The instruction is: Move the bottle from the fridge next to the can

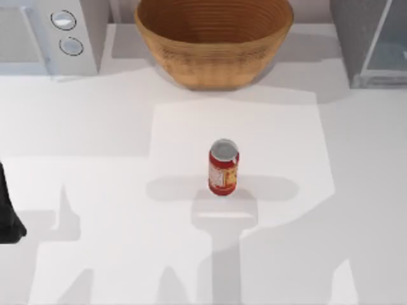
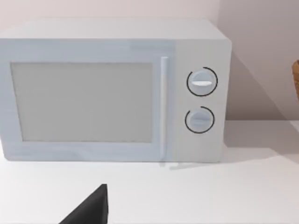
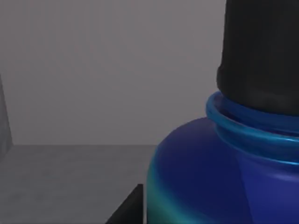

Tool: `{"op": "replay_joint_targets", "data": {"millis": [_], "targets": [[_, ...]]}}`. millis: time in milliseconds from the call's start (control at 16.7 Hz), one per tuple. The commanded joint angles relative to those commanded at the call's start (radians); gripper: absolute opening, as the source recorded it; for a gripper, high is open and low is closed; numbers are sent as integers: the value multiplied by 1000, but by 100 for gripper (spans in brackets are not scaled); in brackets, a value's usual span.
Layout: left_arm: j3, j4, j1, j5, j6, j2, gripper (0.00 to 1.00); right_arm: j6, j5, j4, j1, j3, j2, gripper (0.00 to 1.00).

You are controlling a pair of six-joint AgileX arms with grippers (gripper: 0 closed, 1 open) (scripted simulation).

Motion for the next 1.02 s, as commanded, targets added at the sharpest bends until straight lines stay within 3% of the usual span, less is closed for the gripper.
{"op": "replay_joint_targets", "data": {"millis": [540,1020], "targets": [[0,0,0,0,0,0,100,2,0,-4,-3,0,-5,0],[0,0,0,0,0,0,100,3,-2,-145,-3,21,-125,0]]}}
